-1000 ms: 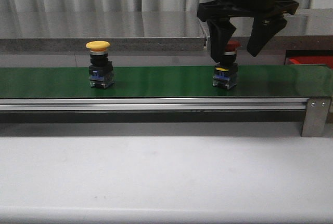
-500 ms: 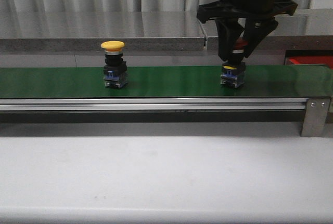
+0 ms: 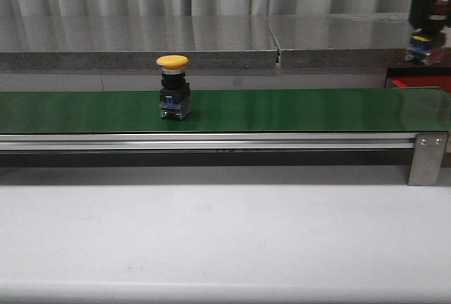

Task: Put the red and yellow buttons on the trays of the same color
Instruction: 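Grasp the red button with the right gripper and carry it to the red tray, then lower the red button into the red tray and open the right gripper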

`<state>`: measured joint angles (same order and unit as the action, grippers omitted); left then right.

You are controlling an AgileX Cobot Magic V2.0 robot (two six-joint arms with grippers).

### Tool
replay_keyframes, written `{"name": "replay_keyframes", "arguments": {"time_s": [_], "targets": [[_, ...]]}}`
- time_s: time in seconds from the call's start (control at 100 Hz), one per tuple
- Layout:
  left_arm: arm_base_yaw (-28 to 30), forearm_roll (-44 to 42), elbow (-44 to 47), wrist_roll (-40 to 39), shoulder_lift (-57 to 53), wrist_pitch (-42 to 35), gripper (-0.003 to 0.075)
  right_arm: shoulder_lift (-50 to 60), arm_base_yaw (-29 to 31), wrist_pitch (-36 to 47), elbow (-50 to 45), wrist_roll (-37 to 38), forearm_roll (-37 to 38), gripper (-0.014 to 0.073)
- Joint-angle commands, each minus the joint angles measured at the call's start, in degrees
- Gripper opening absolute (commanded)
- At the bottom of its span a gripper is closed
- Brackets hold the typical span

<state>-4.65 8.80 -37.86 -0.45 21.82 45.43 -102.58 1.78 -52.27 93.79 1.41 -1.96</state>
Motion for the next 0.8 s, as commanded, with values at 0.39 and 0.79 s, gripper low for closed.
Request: {"name": "replay_keyframes", "arguments": {"time_s": [0.39, 0.79], "targets": [[-0.44, 0.75, -1.43, -0.12, 0.41, -4.04, -0.0020, -2.85, 11.91, 6.90, 3.02, -0.69, 0.56, 0.0061], [-0.44, 0.75, -1.43, -0.12, 0.41, -4.04, -0.0020, -17.34, 12.05, 1.16, 20.14, -0.75, -2.75, 0.0061]]}}
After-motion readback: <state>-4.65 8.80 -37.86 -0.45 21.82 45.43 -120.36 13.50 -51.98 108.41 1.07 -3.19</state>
